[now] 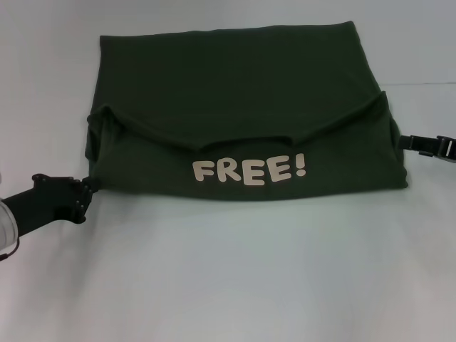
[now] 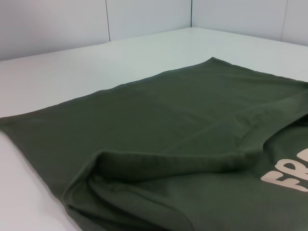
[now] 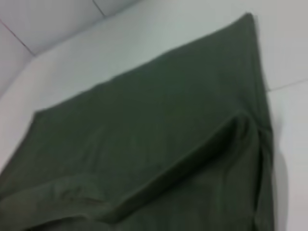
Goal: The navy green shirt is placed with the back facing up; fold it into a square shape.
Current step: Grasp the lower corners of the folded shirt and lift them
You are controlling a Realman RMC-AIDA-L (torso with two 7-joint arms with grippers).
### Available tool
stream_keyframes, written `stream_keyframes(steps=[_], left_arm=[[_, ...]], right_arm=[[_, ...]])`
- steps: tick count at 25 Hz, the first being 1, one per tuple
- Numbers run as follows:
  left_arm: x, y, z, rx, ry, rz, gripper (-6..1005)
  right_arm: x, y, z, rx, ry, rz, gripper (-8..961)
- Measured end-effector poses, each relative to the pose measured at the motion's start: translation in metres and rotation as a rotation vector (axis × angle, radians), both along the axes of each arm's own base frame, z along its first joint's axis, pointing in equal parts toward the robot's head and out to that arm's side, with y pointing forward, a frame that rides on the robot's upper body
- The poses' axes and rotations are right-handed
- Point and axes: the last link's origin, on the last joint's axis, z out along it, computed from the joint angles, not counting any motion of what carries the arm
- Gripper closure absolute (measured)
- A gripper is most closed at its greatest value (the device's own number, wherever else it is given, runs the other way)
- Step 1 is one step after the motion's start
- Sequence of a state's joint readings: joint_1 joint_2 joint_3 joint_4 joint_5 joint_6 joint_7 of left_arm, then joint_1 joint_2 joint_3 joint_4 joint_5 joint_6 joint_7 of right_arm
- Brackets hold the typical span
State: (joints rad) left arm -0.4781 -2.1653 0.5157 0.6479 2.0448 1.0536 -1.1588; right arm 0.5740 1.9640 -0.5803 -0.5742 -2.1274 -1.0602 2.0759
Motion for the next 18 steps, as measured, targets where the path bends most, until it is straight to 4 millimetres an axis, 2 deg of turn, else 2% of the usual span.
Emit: stream_keyframes(steps=[7, 18], left_arm=[[0.0, 0.0, -0.001, -0.001, 0.001, 0.004, 1000], [0.0, 0.001, 0.0, 0.003, 0.0, 0.003, 1000]], right_arm=[[-0.005, 0.011, -0.01, -0.036, -0.073, -0.025, 308], [0.001, 0.001, -0.026, -0.069, -0.053, -0.052, 358]])
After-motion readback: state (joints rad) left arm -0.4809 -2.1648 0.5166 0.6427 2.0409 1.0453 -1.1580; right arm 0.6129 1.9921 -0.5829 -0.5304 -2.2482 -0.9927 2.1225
